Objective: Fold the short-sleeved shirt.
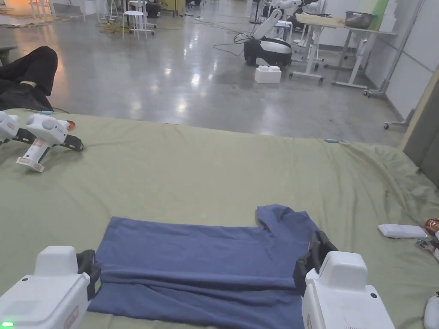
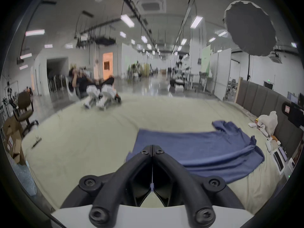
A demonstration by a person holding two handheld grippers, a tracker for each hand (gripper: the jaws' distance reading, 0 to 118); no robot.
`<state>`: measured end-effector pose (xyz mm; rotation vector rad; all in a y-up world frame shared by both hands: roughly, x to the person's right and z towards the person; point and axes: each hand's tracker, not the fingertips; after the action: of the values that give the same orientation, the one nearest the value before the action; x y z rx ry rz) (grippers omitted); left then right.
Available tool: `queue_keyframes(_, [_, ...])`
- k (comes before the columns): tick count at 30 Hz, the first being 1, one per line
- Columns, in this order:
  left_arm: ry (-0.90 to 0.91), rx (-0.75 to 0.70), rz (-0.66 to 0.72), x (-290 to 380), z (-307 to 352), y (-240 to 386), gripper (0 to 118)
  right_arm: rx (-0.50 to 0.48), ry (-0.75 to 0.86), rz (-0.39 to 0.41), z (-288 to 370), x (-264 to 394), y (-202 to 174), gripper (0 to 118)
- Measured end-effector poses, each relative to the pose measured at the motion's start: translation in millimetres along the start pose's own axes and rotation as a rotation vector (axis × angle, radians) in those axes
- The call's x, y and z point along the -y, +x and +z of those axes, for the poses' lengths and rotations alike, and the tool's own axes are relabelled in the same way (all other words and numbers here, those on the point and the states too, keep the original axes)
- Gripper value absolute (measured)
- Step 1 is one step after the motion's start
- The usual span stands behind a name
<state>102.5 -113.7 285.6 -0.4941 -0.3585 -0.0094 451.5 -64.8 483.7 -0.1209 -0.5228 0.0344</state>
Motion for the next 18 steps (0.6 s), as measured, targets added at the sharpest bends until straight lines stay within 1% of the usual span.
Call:
queue_keyframes(1, [-0.038,-0.013,0.019,3,-9,-9,0,-0.001,-0.009,-0.002,1,2,1,2])
queue_keyframes(5, [-0.243,0.019,0.066,8,-54,-40,0,0.002,-0.052,-0.010,-1,8,6,2])
queue_keyframes(6, [-0.293,0.038,0.067,10,-65,-46,1,0.003,-0.059,-0.010,-1,9,7,2])
queue_keyframes(7, [-0.327,0.029,0.078,12,-73,-49,5,0.002,-0.069,-0.010,-2,11,8,2])
queue_keyframes(9, [-0.383,0.012,0.065,15,-88,-55,31,0.007,-0.086,-0.005,-3,14,10,2])
queue_keyframes(11, [-0.439,-0.002,0.057,19,-101,-58,60,0.010,-0.104,-0.004,-4,17,12,2])
queue_keyframes(12, [-0.473,-0.002,0.055,22,-107,-59,67,0.011,-0.115,-0.005,-5,19,14,2])
queue_keyframes(13, [-0.507,-0.017,0.051,25,-113,-59,69,0.015,-0.127,-0.006,-6,21,15,2])
queue_keyframes(15, [-0.553,-0.060,0.030,34,-123,-59,69,0.025,-0.153,-0.016,-8,24,17,2])
queue_keyframes(18, [-0.601,-0.056,0.007,49,-131,-55,68,0.036,-0.176,-0.035,-9,29,21,2])
